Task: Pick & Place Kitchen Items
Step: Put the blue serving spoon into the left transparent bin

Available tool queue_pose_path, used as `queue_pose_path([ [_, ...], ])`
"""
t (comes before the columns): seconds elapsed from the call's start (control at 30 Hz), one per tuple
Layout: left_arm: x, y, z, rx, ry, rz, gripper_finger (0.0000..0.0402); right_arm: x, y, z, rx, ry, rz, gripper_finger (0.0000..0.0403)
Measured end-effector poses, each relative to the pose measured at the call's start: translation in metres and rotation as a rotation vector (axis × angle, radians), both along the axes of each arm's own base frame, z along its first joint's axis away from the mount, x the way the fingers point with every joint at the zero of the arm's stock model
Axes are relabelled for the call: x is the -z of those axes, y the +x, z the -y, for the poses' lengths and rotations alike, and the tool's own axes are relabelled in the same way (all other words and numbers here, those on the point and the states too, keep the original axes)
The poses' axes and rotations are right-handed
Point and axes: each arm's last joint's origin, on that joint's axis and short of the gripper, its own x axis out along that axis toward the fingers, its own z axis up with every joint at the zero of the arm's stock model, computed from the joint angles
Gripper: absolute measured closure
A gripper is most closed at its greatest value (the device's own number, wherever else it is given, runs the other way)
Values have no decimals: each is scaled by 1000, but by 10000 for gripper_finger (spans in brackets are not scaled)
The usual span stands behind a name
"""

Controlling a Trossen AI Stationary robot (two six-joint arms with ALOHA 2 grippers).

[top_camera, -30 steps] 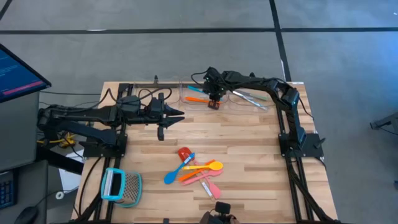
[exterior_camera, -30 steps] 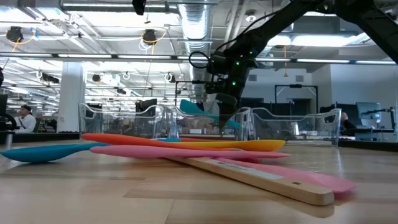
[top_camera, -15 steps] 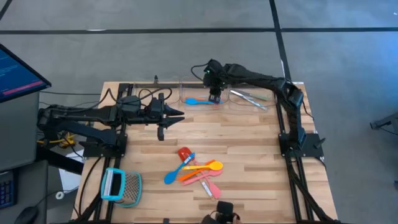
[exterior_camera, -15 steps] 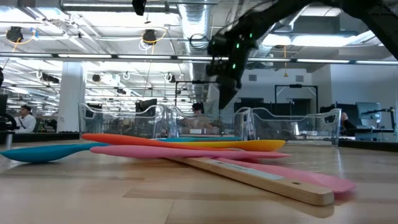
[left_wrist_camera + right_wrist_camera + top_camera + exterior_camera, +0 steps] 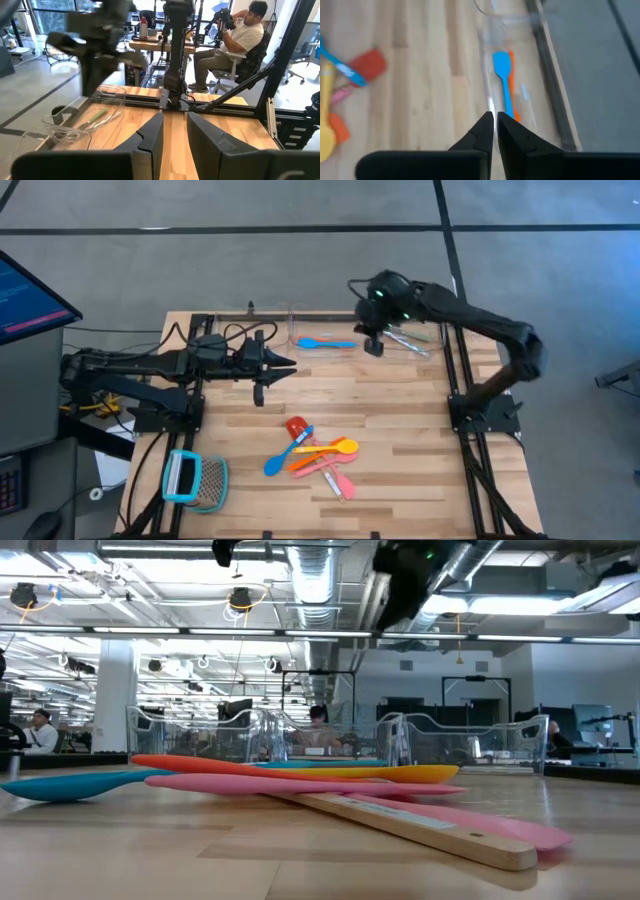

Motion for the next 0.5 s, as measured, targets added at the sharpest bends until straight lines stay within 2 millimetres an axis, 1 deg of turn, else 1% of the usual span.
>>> queue_pose_path([
  [0.1, 0, 0, 0, 1, 0, 0, 328, 4, -16, -22, -33, -38, 113, 394],
  [0.2, 0, 0, 5, 22, 19, -2, 338, 15, -31, -44, -58, -54, 228, 400],
  [0.33, 0, 0, 16, 76, 72, -7, 353, 36, -45, -72, -112, -54, 375, 395],
  [0.5, 0, -1, 28, 134, 82, -6, 366, 63, -57, -105, -210, -44, 565, 401],
])
